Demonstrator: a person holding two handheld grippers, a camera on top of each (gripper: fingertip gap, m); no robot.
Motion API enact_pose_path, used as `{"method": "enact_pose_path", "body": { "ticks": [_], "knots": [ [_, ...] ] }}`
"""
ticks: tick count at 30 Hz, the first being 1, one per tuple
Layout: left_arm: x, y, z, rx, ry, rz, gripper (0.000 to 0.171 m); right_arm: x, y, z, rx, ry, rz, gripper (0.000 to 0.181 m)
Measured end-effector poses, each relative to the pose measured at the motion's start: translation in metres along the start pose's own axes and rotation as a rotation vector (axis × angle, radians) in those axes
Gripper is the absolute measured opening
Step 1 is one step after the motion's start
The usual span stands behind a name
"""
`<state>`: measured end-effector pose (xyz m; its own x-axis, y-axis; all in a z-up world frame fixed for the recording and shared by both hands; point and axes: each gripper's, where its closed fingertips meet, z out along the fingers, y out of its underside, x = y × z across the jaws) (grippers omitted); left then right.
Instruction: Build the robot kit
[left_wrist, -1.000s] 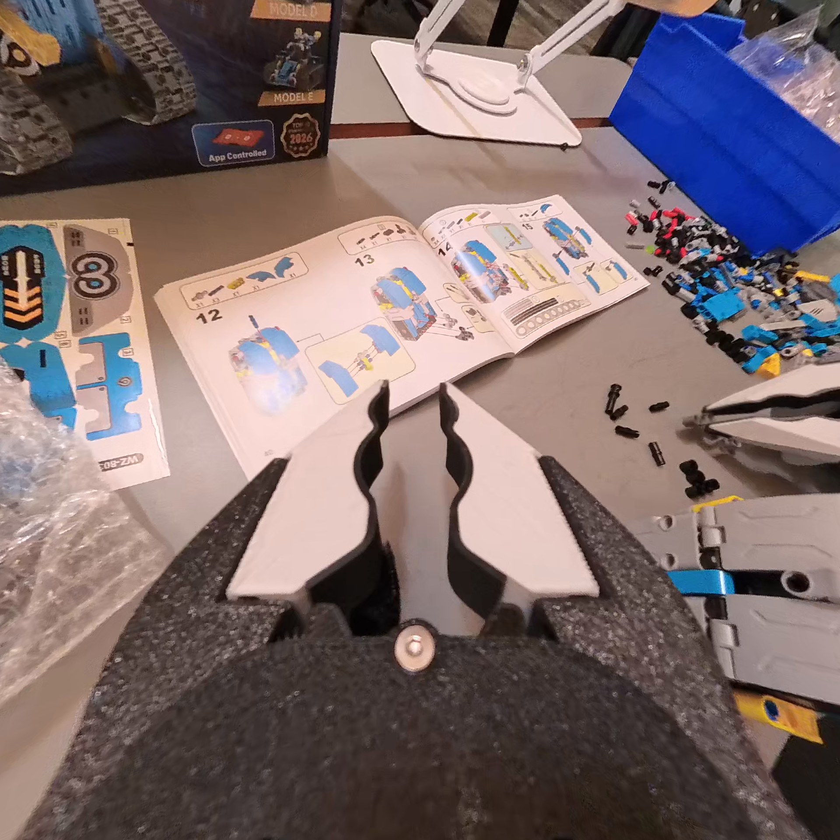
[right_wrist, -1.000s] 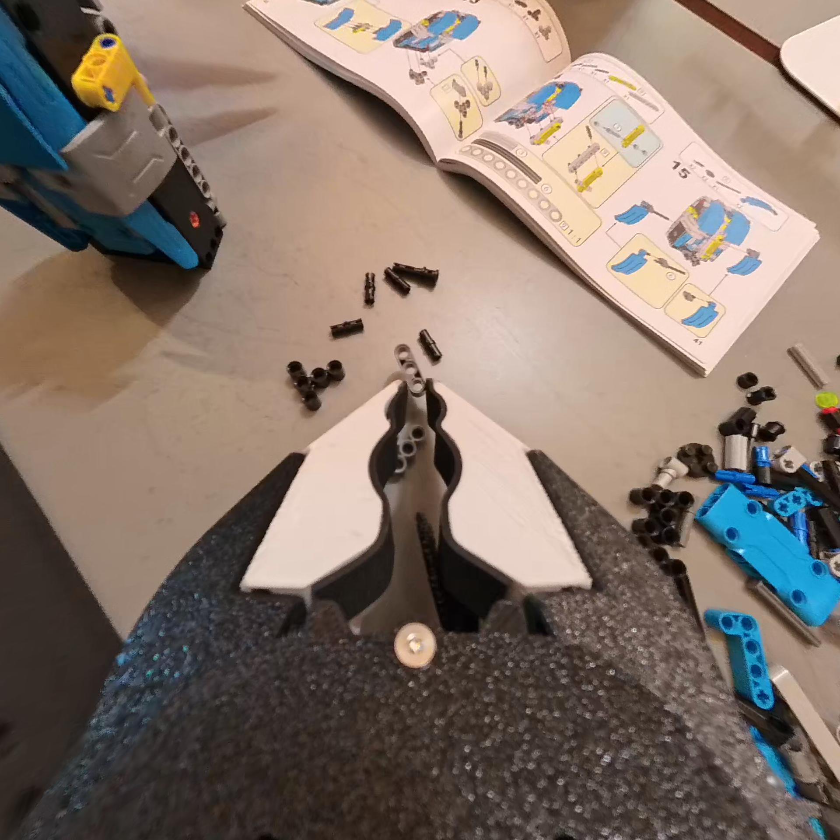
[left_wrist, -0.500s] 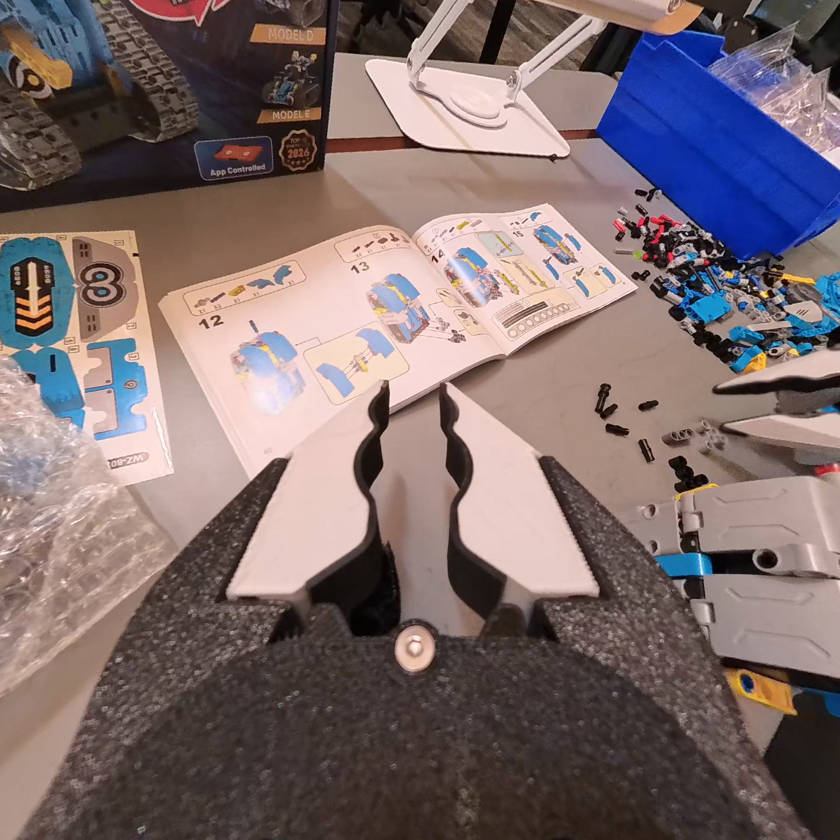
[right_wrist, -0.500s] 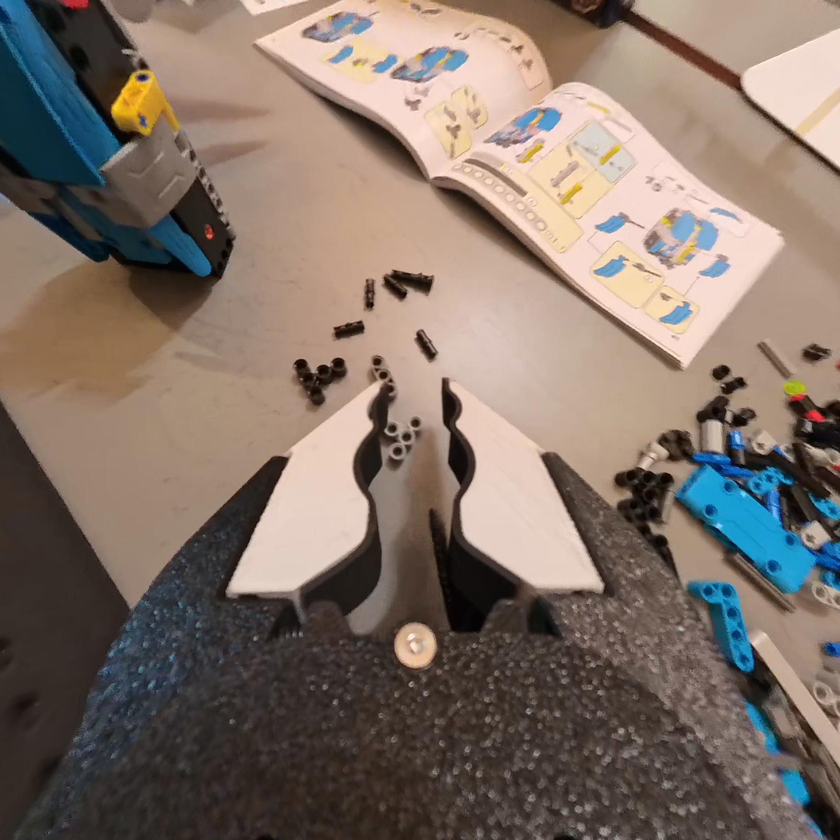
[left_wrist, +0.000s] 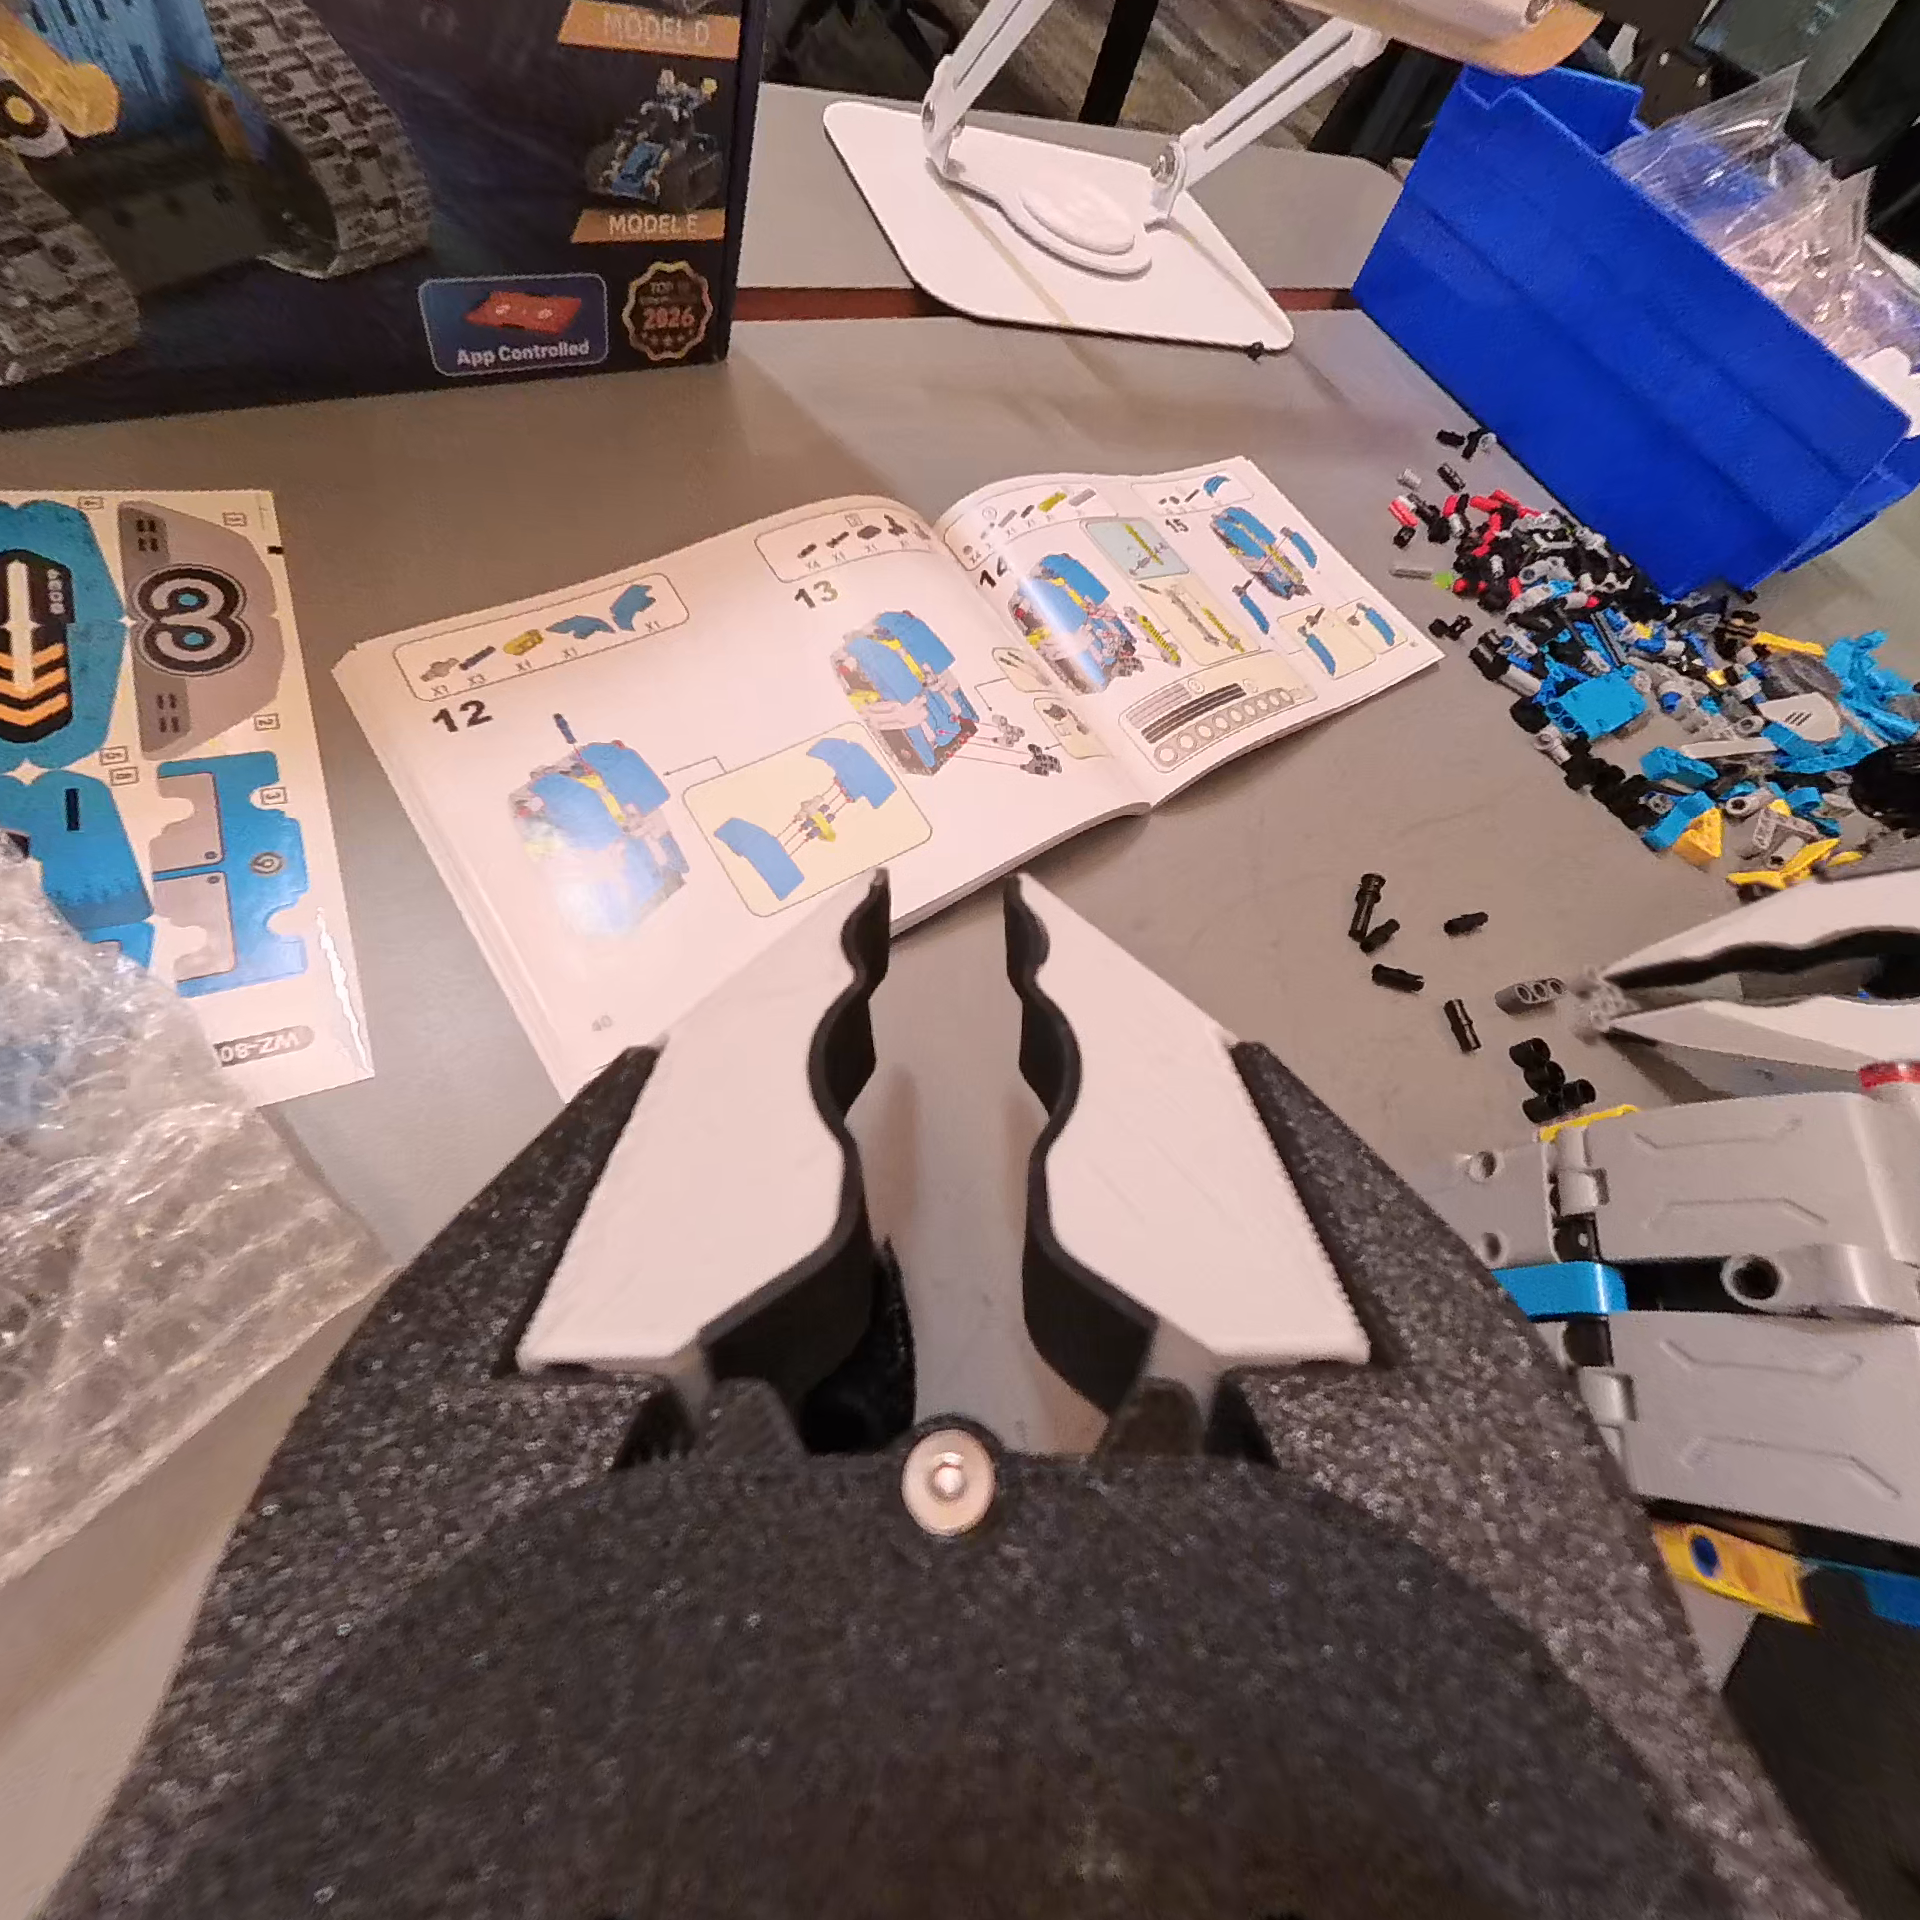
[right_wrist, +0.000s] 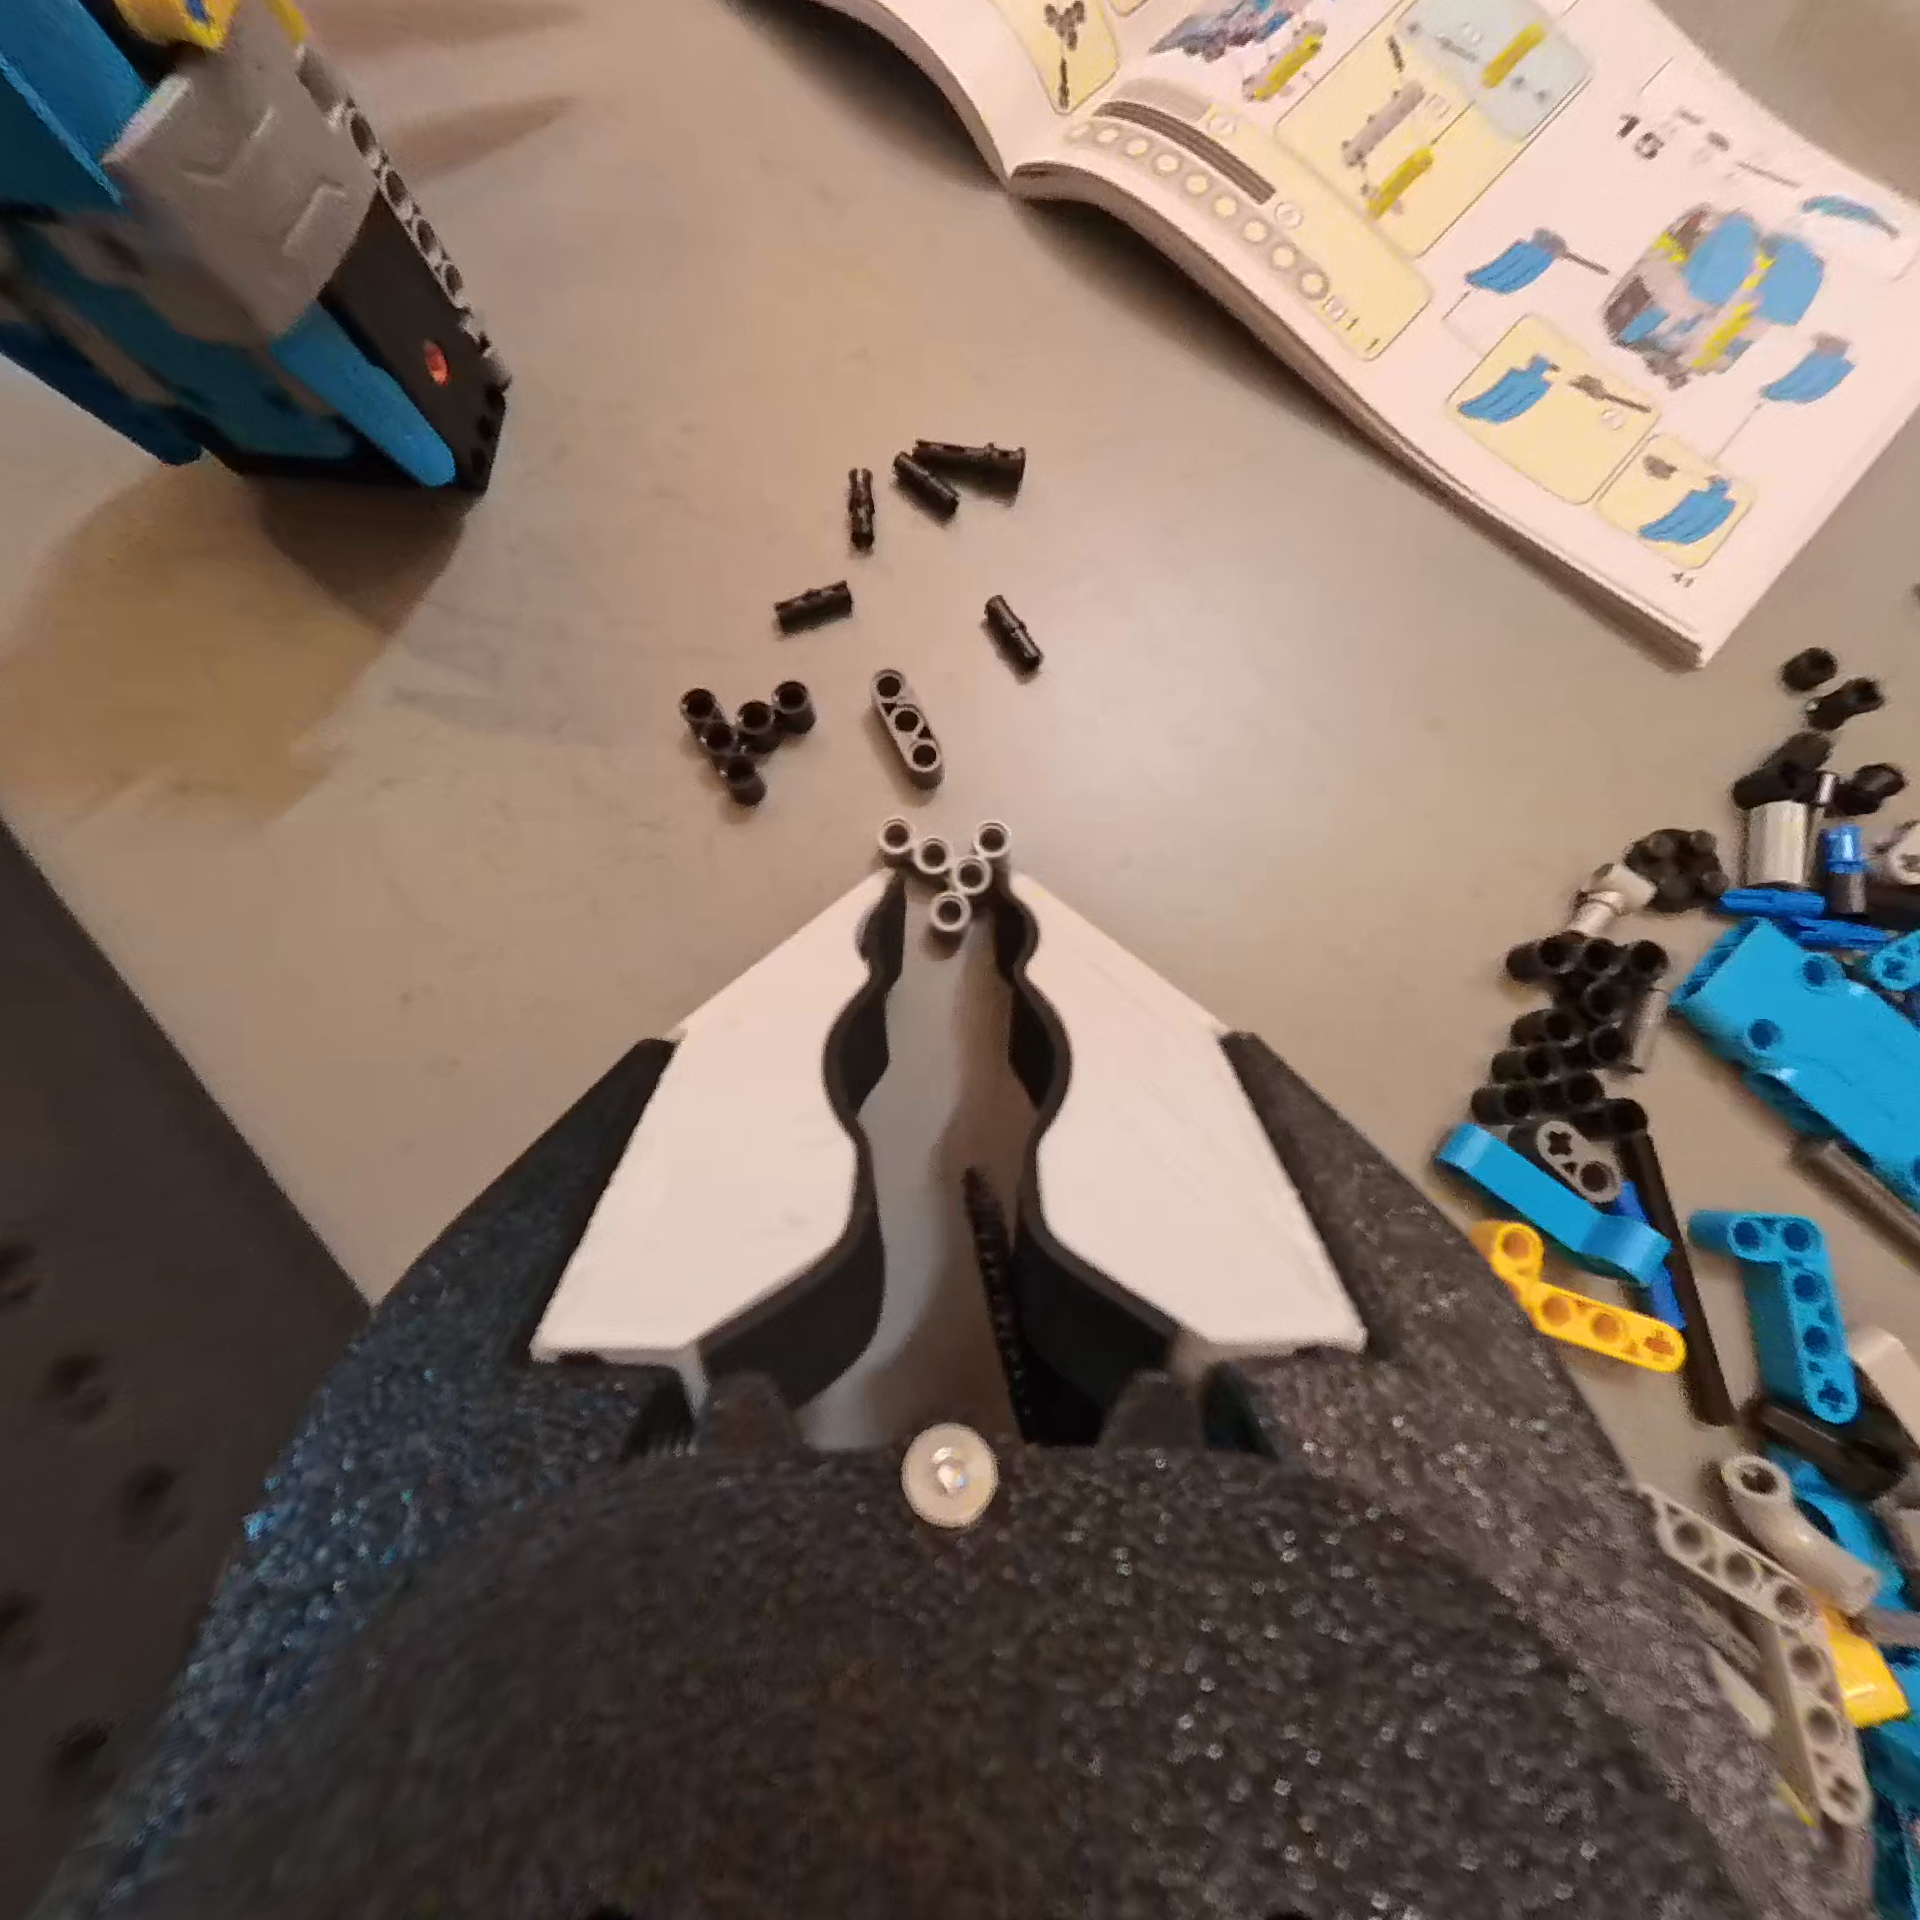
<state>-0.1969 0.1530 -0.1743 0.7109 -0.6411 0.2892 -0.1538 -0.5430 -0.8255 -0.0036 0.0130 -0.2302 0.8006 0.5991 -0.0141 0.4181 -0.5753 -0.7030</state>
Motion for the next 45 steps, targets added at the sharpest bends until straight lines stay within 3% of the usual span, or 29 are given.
{"method": "enact_pose_path", "body": {
  "ticks": [4, 10, 13, 15, 18, 20, 24, 26, 31, 37, 45],
  "knots": [
    [0.013, -0.013, -0.003, 0.077, 0.069, 0.061, 0.022, 0.010, -0.014, -0.009, 0.002, 0.048, 0.022, 0.011],
    [0.026, -0.064, 0.005, 0.356, 0.219, 0.432, 0.033, 0.017, -0.159, -0.056, 0.222, -0.095, 0.080, 0.012],
    [0.035, -0.083, 0.015, 0.378, 0.345, 0.411, 0.038, 0.017, -0.211, -0.029, 0.262, -0.240, 0.121, 0.011],
    [0.039, -0.090, 0.020, 0.386, 0.413, 0.384, 0.043, 0.017, -0.227, 0.002, 0.325, -0.348, 0.208, 0.011],
    [0.038, -0.083, 0.016, 0.418, 0.435, 0.407, 0.042, 0.007, -0.235, 0.021, 0.511, -0.572, 0.431, 0.011],
    [0.040, -0.065, 0.010, 0.419, 0.405, 0.482, 0.034, 0.004, -0.221, 0.028, 0.526, -0.624, 0.556, 0.011],
    [0.066, -0.043, 0.003, 0.437, 0.441, 0.631, 0.024, -0.002, -0.205, 0.036, 0.462, -0.589, 0.472, 0.011],
    [0.075, -0.038, 0.006, 0.428, 0.456, 0.655, 0.025, -0.015, -0.205, 0.033, 0.435, -0.670, 0.443, 0.011],
    [0.089, -0.042, -0.005, 0.467, 0.561, 0.550, 0.025, -0.039, -0.194, 0.043, 0.347, -0.798, 0.498, 0.011],
    [0.092, -0.037, -0.002, 0.426, 0.604, 0.530, 0.024, -0.048, -0.186, 0.050, 0.287, -0.833, 0.502, 0.011],
    [0.096, -0.034, -0.010, 0.431, 0.683, 0.527, 0.007, -0.055, -0.182, 0.047, 0.265, -0.876, 0.481, 0.009]
  ]
}}
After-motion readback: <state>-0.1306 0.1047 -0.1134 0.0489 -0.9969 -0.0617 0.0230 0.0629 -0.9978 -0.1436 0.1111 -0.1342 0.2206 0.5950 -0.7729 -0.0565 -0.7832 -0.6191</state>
